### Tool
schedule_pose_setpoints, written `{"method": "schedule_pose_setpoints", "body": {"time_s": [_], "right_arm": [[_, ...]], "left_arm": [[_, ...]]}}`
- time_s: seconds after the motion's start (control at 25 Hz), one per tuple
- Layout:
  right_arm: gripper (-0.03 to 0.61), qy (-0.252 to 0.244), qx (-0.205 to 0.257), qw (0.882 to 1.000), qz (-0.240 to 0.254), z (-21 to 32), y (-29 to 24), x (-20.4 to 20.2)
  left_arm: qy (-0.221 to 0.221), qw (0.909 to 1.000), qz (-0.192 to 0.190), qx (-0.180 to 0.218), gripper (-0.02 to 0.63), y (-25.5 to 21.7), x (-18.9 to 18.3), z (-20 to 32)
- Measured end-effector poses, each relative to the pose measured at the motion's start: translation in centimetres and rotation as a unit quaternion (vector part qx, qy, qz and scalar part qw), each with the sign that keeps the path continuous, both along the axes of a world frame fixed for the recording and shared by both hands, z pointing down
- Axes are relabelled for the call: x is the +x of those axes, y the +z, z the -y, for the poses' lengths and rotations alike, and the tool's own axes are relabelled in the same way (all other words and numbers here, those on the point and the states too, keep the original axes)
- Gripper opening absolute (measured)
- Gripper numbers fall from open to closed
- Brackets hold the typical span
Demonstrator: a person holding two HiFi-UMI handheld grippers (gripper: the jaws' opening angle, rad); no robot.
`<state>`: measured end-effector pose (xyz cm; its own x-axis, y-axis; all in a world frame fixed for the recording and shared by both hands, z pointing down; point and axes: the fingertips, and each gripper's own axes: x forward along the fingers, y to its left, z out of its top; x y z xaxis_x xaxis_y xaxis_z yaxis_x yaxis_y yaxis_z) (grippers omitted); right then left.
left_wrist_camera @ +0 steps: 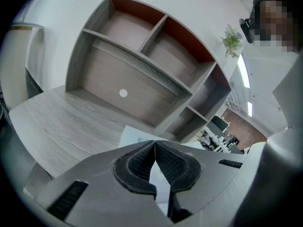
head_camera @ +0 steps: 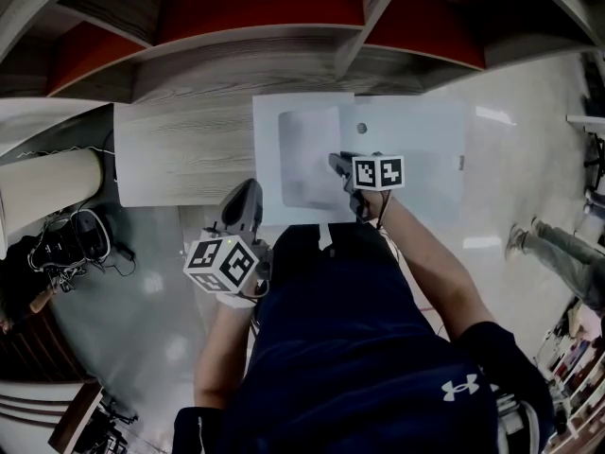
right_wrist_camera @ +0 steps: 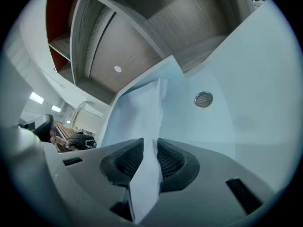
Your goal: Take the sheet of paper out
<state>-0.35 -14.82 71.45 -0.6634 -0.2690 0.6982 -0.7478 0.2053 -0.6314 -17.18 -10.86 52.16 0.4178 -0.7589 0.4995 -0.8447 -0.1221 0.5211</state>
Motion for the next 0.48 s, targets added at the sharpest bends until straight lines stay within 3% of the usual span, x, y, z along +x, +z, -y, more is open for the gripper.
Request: {"method": "schedule_pose_setpoints", "body": {"time_s": [0.16, 0.28, 0.48], "right_arm": [[0.074, 0.017, -0.038, 0.997, 0.064, 0.0, 0.0, -0.4], [0.025, 0.017, -0.035, 0.998, 0.056, 0.0, 0.0, 0.1], [0.018, 0.031, -0.03, 0.998, 0.053, 0.7, -0.6, 0.9]], "left_arm": [[-0.011, 0.9989, -0.044, -0.006, 0.015, -0.6, 0.4, 0.3], [-0.007, 0.999, -0.044, -0.005, 0.015, -0.9, 0.6, 0.3], [-0.001, 0.9992, -0.041, -0.005, 0.015, -1.0, 0.7, 0.4]]}}
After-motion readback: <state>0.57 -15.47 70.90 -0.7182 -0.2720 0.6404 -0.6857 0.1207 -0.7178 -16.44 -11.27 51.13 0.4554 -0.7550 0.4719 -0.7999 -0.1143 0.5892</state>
